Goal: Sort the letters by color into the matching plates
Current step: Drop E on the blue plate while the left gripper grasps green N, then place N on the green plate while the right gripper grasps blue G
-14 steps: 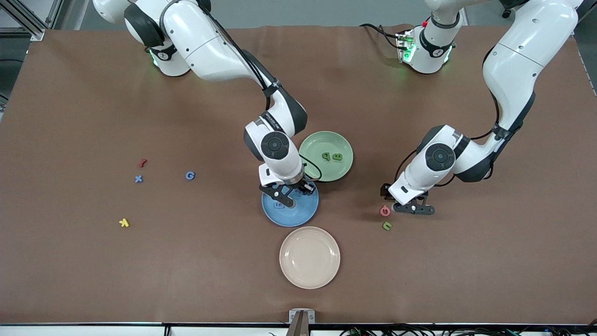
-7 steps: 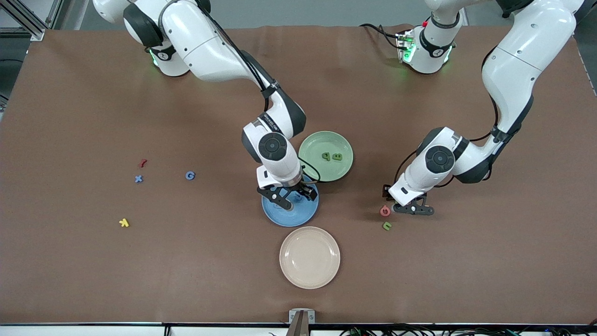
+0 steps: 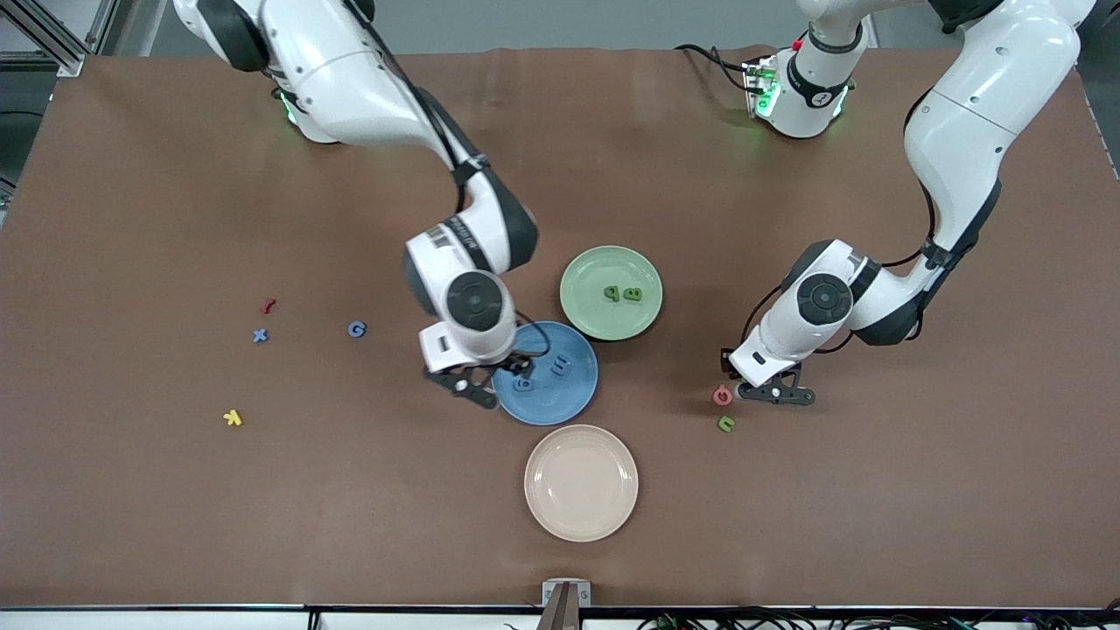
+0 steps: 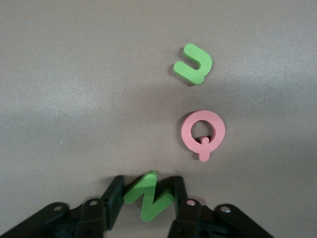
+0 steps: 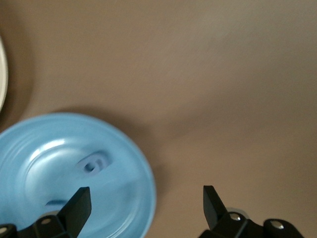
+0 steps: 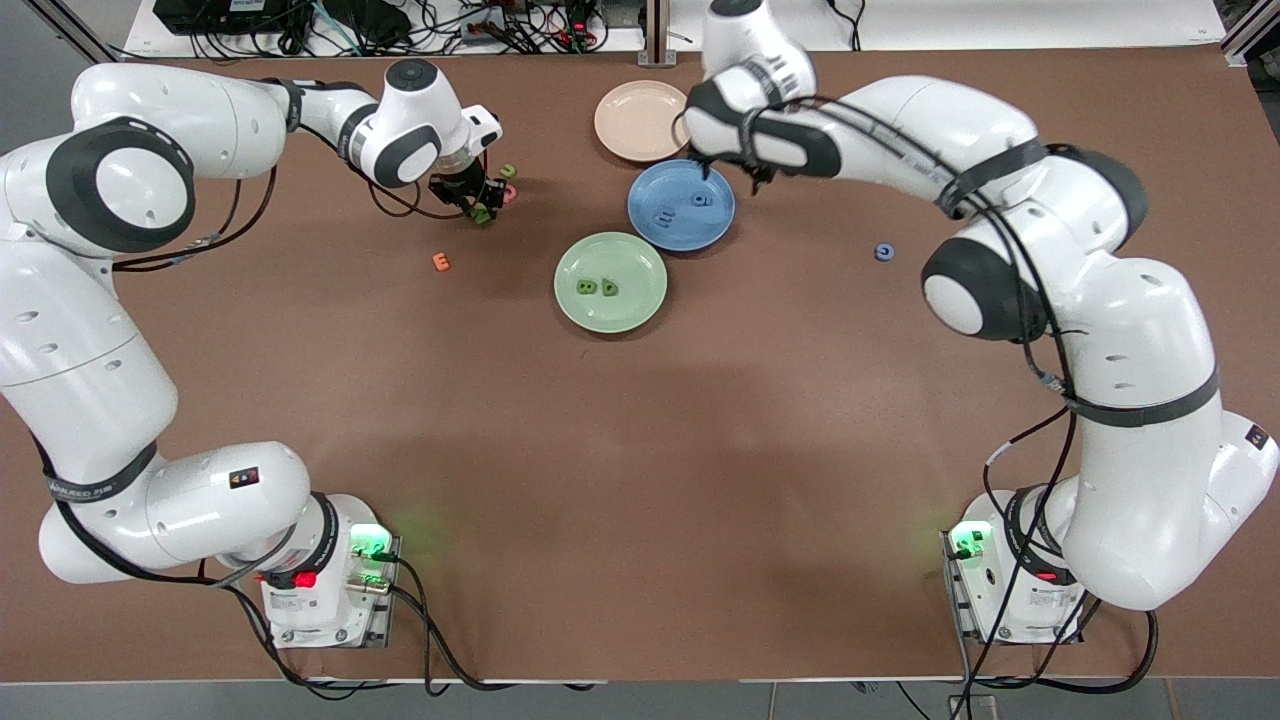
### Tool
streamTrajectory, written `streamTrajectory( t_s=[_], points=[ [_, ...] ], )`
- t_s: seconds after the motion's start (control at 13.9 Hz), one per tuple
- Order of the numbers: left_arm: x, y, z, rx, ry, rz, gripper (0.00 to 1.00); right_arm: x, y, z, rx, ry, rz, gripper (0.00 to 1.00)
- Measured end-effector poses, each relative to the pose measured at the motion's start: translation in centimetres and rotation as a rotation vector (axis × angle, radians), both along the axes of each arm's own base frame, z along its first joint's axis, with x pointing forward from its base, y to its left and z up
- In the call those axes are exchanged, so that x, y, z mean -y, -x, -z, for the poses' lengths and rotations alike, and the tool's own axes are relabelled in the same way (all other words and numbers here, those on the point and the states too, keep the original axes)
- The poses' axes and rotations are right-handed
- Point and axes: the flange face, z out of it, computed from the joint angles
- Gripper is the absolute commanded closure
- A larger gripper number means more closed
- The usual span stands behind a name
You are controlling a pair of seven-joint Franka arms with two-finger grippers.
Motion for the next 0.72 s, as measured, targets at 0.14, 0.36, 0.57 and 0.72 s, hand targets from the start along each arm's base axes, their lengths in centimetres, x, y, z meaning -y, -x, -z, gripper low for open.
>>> streamTrajectory(
  t_s=[0.14, 0.36, 0.57, 0.72],
  points=[
    [-0.1, 0.0, 0.0, 0.001, -0.001, -0.002, 0.73, 6.0, -2.4, -3.5, 0.001, -0.025, -0.029, 0.00],
    [-0.4, -0.2, -0.1, 0.003, -0.001, -0.014, 0.74, 13.7, -3.5, -5.5, -0.012, -0.047, -0.087, 0.00],
    [0.5, 0.0, -0.9, -0.005, -0.004, -0.030, 0.74, 18.1, -4.1, -3.4, 0.026, -0.061, -0.136, 0.00],
    [3.5, 1.2, -2.4, -0.032, -0.008, -0.072, 0.74, 20.1, -3.9, -0.5, 0.073, -0.064, -0.160, 0.00]
  ],
)
